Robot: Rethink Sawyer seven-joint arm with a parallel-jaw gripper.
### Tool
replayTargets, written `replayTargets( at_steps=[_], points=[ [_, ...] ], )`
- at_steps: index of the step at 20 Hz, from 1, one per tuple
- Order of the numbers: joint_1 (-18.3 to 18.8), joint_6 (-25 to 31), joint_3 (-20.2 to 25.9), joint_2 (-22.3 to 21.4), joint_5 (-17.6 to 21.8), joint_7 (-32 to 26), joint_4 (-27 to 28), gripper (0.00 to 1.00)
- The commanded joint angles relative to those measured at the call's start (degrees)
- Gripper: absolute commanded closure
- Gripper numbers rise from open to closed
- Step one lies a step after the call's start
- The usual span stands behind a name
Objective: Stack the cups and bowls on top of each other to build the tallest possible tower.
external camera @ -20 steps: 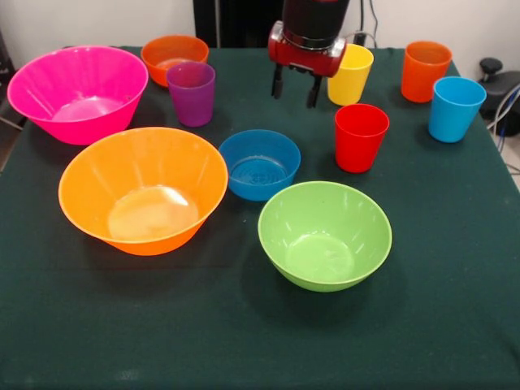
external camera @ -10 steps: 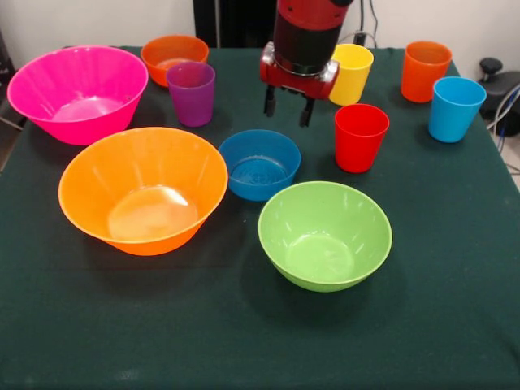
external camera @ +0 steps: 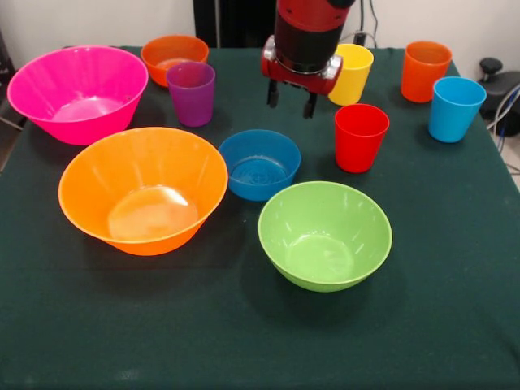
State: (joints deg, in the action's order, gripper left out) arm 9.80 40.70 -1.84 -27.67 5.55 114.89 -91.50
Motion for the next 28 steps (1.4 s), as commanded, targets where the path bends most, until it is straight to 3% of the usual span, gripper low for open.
replayTargets(
  at_steps=[1,15,28],
  points=[
    [1.09,6.70,6.73,-3.00,-2.03,-0.43,1.78,0.00],
    [1.30,10.85,6.82,-5.65,-2.39,-0.64,1.75,0.00],
    [0.90,11.61,6.60,-4.24,-1.69,-0.16,4.34,0.00]
  ],
)
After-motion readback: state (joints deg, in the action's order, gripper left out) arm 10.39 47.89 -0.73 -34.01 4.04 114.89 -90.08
